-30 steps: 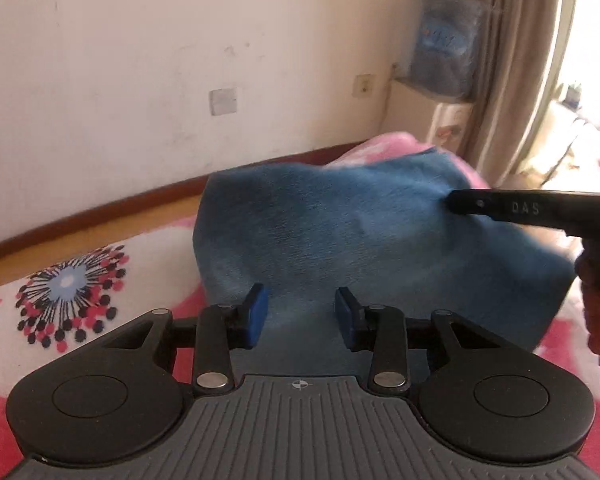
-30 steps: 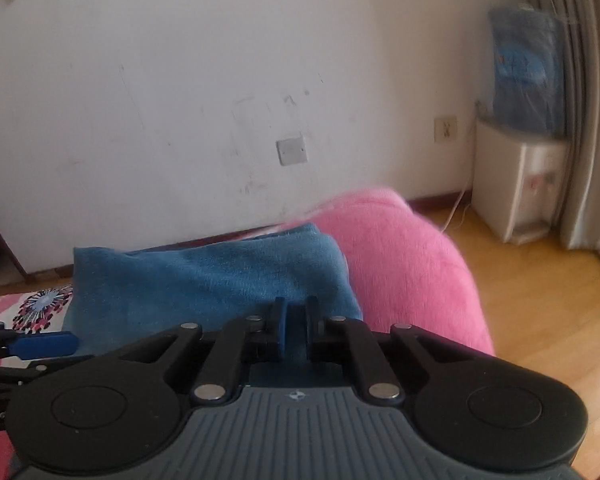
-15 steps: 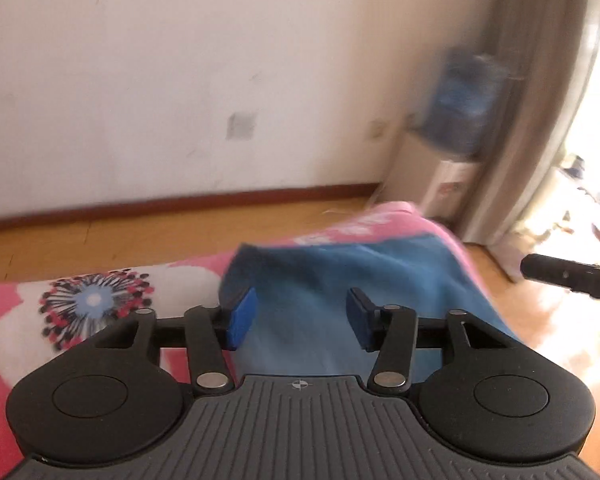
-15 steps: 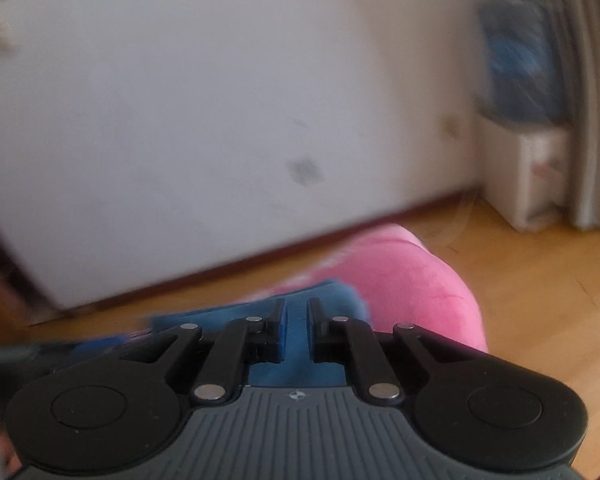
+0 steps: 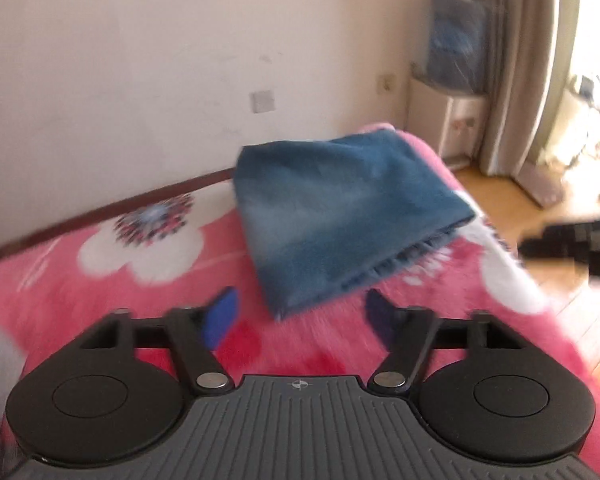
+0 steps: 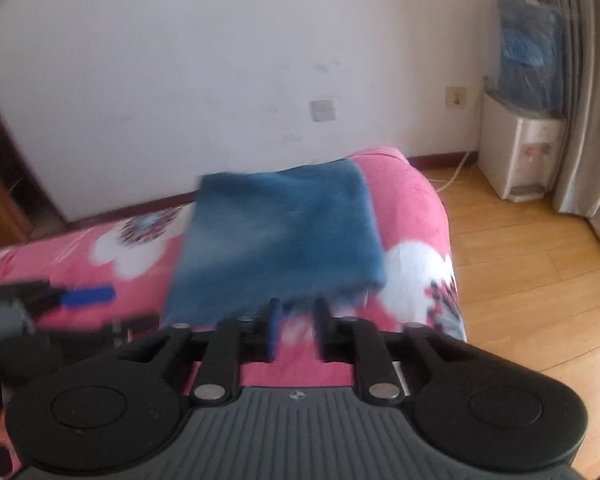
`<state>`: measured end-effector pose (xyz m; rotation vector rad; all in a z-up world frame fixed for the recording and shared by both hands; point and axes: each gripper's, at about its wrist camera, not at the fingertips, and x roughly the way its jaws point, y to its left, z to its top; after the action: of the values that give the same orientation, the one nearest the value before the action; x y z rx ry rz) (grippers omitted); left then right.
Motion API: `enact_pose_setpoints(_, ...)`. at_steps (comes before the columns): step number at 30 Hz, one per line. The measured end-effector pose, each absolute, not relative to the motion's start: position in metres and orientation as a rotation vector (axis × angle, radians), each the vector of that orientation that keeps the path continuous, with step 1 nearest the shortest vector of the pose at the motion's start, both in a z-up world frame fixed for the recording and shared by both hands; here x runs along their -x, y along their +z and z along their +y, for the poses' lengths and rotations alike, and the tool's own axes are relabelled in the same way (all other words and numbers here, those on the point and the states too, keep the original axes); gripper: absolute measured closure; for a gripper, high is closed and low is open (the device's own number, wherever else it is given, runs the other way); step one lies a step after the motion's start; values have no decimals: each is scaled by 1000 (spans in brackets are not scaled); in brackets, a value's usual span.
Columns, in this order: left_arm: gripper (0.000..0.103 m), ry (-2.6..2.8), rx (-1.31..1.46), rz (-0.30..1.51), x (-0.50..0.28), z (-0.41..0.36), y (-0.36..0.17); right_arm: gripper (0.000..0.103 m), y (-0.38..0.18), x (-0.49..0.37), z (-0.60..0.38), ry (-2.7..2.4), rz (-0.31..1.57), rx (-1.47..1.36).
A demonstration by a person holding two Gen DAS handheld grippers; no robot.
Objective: Fold clothes
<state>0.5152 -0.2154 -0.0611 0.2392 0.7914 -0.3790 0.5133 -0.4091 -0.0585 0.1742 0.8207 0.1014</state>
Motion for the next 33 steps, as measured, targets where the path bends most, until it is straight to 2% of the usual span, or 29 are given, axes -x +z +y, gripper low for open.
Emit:
enact_pose_setpoints(2, 6, -352, -226, 793, -492, -214, -53, 58, -48, -479, -405, 110, 842, -116)
enact_pose_setpoints(3, 5, -332, -212, 791, -480, -212, -52, 57, -46, -466, -405, 106, 858, -94)
enact_pose_setpoints(9, 4, -238, 1, 841, -428, -194, -44, 54, -41, -425, -406, 28, 938, -28)
enact_pose_setpoints(12, 2, -219, 64, 838, -405, -184, -34, 42, -35, -406, -401, 18, 946, -18)
enact_pose_setpoints(23, 0, -181, 15, 800, -330, -159, 30, 26, 12, -316, -363, 11, 958, -79)
enact_pose_setpoints(28, 0, -170, -20, 794, -309, -163, 43, 13, 32, -282, -351, -19, 930, -50)
enact_pose_setpoints(33, 0, -151, -42, 793, -298, -164, 49, 7, 46, -263, -348, -36, 924, -48)
